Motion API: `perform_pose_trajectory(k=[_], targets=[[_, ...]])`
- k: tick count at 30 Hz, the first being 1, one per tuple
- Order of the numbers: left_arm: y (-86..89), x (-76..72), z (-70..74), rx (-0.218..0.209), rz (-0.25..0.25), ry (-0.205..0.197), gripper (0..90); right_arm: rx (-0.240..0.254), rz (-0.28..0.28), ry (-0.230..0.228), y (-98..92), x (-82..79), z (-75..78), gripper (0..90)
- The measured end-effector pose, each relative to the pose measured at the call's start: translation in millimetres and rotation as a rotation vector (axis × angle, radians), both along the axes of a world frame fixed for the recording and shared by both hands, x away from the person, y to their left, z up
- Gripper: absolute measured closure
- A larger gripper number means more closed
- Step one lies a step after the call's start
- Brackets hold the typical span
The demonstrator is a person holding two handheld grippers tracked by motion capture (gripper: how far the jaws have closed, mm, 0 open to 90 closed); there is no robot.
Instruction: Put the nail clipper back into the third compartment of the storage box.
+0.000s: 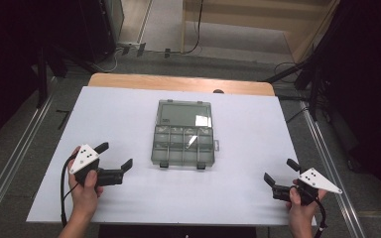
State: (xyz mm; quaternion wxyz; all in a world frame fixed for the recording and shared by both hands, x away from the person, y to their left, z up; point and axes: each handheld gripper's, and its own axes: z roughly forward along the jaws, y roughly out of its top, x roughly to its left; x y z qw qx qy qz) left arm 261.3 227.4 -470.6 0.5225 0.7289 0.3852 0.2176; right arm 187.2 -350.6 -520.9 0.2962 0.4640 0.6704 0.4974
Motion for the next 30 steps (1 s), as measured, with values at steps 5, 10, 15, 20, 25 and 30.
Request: perform_pose_trajectory(k=[5,10,15,20,25,30], targets=[[10.0,-3.9,-3.7,0.006,0.014,-0.003,0.0,-0.004,0.001,0.001,0.3,-0.2,0.0,0.0],[20.0,-7.4,-8.7,0.020,0.027,-0.003,0.0,-0.003,0.001,0.001,0.3,0.0,-0.1,0.0],[30.9,-10.2,-12.0,0.024,0.040,-0.003,0.0,-0.002,0.000,0.000,0.0,0.1,-0.1,0.0],[43.2,-16.5,-13.3,0.009,0.054,0.000,0.0,-0.005,-0.001,0.001,0.2,0.3,-0.1,0.0],[58.3,-23.3,-13.8,0.000,0.080,-0.009,0.0,-0.006,-0.002,0.001,0.3,0.3,-0.2,0.0],[74.0,-25.8,-15.7,-0.002,0.108,-0.011,0.0,-0.006,-0.003,0.000,0.2,0.3,-0.2,0.0]])
